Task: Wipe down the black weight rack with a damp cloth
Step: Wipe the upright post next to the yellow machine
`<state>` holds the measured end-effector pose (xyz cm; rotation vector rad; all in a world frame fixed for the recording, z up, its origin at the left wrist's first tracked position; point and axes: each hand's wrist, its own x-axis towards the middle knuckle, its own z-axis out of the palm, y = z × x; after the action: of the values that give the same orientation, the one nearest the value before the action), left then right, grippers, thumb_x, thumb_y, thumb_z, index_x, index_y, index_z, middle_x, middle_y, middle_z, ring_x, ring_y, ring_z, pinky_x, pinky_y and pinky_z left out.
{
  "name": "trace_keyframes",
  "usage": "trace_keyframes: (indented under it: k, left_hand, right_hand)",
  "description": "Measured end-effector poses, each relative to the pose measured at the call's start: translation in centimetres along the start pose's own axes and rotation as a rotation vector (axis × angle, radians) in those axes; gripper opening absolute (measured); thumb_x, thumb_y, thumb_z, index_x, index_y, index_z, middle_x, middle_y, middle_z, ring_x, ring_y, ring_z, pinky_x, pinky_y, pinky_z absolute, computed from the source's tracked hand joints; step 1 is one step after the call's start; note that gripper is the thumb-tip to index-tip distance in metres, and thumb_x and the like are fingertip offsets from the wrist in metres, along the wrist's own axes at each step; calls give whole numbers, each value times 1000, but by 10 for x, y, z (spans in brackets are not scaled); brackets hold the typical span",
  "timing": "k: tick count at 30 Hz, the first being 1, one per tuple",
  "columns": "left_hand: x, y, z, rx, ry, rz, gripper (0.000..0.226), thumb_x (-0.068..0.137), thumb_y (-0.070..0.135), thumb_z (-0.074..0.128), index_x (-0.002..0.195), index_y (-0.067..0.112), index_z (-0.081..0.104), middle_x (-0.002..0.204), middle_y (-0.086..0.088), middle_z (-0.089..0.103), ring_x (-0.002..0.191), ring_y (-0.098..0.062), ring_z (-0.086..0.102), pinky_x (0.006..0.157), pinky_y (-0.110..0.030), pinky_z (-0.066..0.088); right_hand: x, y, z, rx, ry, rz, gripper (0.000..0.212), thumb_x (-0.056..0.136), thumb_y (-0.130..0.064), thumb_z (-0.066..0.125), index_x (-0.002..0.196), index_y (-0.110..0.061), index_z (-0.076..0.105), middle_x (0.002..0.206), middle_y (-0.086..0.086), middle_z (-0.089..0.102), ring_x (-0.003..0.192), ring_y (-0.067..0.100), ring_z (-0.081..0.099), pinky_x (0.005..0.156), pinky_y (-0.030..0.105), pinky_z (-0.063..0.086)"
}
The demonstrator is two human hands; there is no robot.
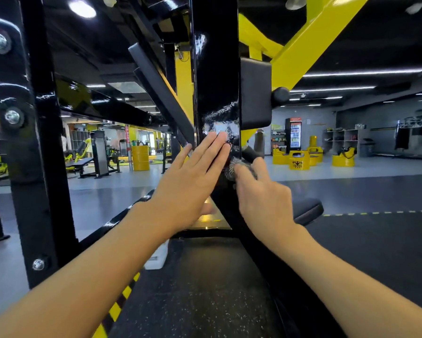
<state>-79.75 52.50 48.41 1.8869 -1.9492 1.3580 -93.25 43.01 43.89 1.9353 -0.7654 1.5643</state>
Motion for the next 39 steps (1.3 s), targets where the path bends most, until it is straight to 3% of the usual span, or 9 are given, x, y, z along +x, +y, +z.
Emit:
trace_keyframes:
  k: [5, 10, 13, 18, 21, 27, 31, 36, 39]
  left_hand:
    - [2, 6, 4, 117, 47, -26, 126, 74, 63, 74, 158, 11, -4, 165, -16, -9, 151, -31, -13, 119, -58, 12]
    - [8, 19, 7, 174, 10, 65, 120, 59, 66, 82, 156, 29, 24, 167, -10, 2, 151, -35, -2, 108, -71, 20]
    - [10, 24, 7, 181, -39, 59, 121, 58, 65, 83, 157, 31, 22, 167, -6, -2, 151, -31, -8, 106, -73, 20]
    - [13, 24, 6, 210, -31, 26, 120, 51, 59, 89, 152, 27, 34, 166, -6, 12, 149, -33, 0, 98, -72, 34]
    - [13, 21, 10, 192, 71, 45, 111, 50, 47, 95, 146, 23, 45, 161, -6, 27, 148, -34, 14, 90, -70, 43]
    - [13, 34, 13, 236, -88, 36, 119, 61, 65, 81, 156, 30, 19, 165, -8, -3, 148, -37, -17, 98, -78, 28]
    - [9, 39, 18, 257, -80, 24, 115, 64, 61, 83, 155, 39, 16, 164, -8, -4, 149, -38, -18, 97, -78, 30]
    - [12, 44, 19, 266, -137, 26, 115, 68, 69, 74, 154, 44, 2, 162, -10, -17, 146, -39, -29, 102, -81, 17]
    - [7, 52, 15, 349, -78, 33, 111, 73, 67, 72, 154, 43, 1, 164, -14, -12, 147, -43, -23, 108, -80, 2]
  right_hand:
    - [-27, -8, 8, -12, -12, -174, 8, 85, -10, 60, 90, -16, 59, 83, 5, 50, 44, 22, 25, 42, 23, 16]
    - [-37, -15, 12, 152, -13, 284, 7, 94, -19, 57, 98, -13, 57, 88, 5, 54, 42, 29, 50, 35, 29, 37]
    - [-49, -10, 17, 132, 6, 186, 8, 95, -19, 56, 98, -12, 56, 87, 5, 54, 42, 28, 49, 33, 30, 40]
    - [-52, -20, 17, 227, 64, 548, 14, 99, -25, 44, 97, -13, 53, 89, 7, 55, 42, 29, 52, 35, 30, 39]
    - [-35, -38, 21, 191, 81, 388, 9, 96, -21, 56, 101, -14, 55, 90, 5, 56, 41, 23, 48, 34, 27, 36]
    - [-98, -30, 25, 224, 64, 683, 7, 94, -14, 63, 92, -13, 57, 83, 4, 52, 39, 20, 45, 35, 24, 31]
    - [-101, -40, 31, 134, 15, 362, 5, 92, -14, 65, 97, -13, 63, 80, 2, 49, 36, 16, 28, 29, 28, 31]
    - [-113, -18, 27, 226, 70, 667, 11, 99, -22, 48, 97, -14, 56, 85, 4, 51, 39, 20, 43, 32, 31, 39]
    - [-86, -32, 25, 206, 85, 547, 17, 98, -24, 45, 101, -14, 59, 89, 5, 53, 40, 19, 38, 35, 26, 32]
